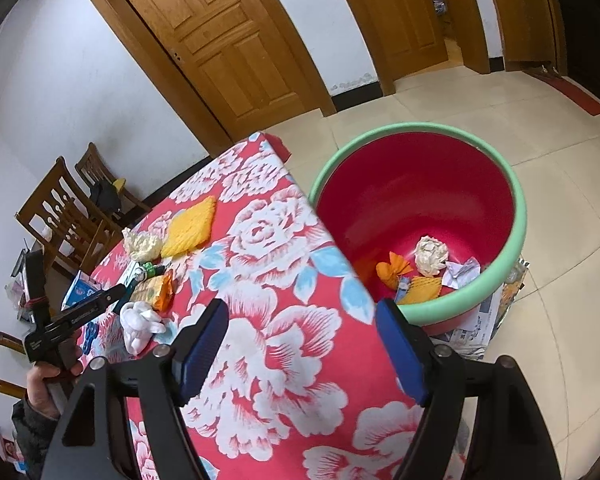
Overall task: Collect trash
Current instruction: 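Grasp the white capsule box with the left tool, then grasp the yellow foam net with the right tool, then carry the capsule box and yellow foam net over the red bucket with both tools, then open the right tool to drop the foam net while the left tool drops the box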
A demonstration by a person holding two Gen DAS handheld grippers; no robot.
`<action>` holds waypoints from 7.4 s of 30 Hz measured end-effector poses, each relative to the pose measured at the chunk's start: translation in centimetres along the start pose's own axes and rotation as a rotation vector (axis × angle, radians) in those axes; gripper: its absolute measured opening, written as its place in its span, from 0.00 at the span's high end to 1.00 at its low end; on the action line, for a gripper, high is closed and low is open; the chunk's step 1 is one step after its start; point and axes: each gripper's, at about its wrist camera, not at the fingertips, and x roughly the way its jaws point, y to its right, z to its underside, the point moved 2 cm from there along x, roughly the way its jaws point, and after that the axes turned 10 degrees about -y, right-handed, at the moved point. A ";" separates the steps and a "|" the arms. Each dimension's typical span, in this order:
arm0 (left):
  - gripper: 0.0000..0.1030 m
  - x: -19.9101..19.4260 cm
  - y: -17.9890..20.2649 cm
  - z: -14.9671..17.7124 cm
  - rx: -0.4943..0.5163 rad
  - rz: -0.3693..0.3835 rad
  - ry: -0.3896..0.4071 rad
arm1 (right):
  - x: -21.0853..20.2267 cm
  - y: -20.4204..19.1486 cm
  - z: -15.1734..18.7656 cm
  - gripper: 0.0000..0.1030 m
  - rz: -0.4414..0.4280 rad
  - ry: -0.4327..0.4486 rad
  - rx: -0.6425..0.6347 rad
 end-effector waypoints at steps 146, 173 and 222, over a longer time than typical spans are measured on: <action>0.35 -9.5 15.2 3.1 -0.020 0.278 0.141 | -3.6 6.0 -1.2 0.93 -0.020 0.188 0.077; 0.35 -5.9 22.3 -0.4 0.076 0.323 0.078 | -0.7 11.2 -3.8 0.71 -0.020 0.107 0.153; 0.33 -4.0 26.5 -1.4 0.143 0.360 0.019 | -5.5 12.2 -1.8 0.45 -0.007 0.207 0.171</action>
